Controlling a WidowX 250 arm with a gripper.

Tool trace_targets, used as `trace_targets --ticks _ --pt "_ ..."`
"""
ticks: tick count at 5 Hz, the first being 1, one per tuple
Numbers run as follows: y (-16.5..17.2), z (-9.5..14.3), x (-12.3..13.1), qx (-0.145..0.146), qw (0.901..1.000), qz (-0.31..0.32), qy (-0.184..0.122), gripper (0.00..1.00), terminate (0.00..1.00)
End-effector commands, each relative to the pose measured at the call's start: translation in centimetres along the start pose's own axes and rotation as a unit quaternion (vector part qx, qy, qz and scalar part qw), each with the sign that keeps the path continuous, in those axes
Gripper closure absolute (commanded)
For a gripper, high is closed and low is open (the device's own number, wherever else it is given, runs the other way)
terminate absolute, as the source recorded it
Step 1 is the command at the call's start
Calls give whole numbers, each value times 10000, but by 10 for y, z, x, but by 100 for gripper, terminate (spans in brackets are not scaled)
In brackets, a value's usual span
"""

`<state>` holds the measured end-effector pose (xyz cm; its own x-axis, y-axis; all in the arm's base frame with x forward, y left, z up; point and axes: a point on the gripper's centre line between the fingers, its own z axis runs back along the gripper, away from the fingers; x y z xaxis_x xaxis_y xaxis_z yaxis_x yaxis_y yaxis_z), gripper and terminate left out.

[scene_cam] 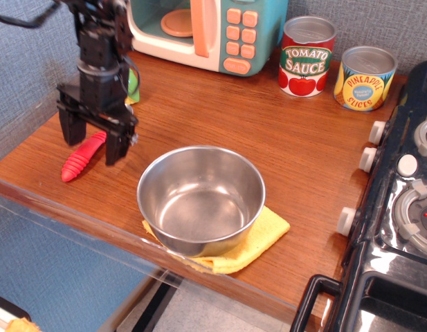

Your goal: Slide the spoon to the other side of the silver pot.

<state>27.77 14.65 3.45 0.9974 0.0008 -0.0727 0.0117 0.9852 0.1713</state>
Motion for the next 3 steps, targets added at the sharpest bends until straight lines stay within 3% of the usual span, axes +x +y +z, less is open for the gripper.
trace_targets --ticks 1,3 --pt "-1 70 -7 -774 9882 -104 -1314 0 0" --pt "-5 67 -3 -759 9897 -271 -1185 0 0"
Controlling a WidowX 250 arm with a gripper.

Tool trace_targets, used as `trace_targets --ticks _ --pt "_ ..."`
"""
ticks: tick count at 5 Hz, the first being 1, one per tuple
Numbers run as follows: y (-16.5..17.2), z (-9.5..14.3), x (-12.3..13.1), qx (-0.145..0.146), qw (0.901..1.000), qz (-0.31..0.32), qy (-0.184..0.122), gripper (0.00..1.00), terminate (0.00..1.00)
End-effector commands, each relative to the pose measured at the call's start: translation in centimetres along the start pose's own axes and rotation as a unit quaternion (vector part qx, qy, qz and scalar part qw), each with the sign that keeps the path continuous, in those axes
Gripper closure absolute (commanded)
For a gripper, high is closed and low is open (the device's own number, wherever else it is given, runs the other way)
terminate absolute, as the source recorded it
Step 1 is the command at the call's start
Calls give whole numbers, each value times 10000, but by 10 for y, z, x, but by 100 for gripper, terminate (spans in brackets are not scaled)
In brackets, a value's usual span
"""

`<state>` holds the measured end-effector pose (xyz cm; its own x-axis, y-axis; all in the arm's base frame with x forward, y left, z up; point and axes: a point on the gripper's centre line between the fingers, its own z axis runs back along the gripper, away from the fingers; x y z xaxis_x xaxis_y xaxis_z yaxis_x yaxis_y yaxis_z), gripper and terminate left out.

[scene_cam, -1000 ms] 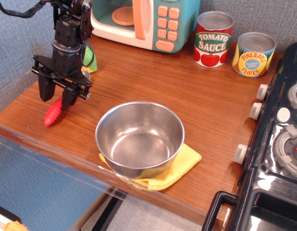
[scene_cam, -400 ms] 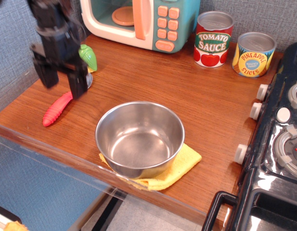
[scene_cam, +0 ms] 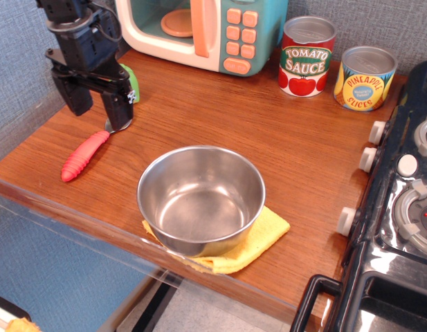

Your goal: Slide the spoon to the other side of the silver pot.

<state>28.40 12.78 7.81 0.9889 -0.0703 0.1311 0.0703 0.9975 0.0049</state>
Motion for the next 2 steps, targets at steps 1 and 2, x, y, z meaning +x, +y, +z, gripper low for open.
trace_targets --ticks 1,2 --pt "2 22 -2 86 9999 -24 -136 0 0" --pt "2 22 -2 86 9999 -24 -136 0 100"
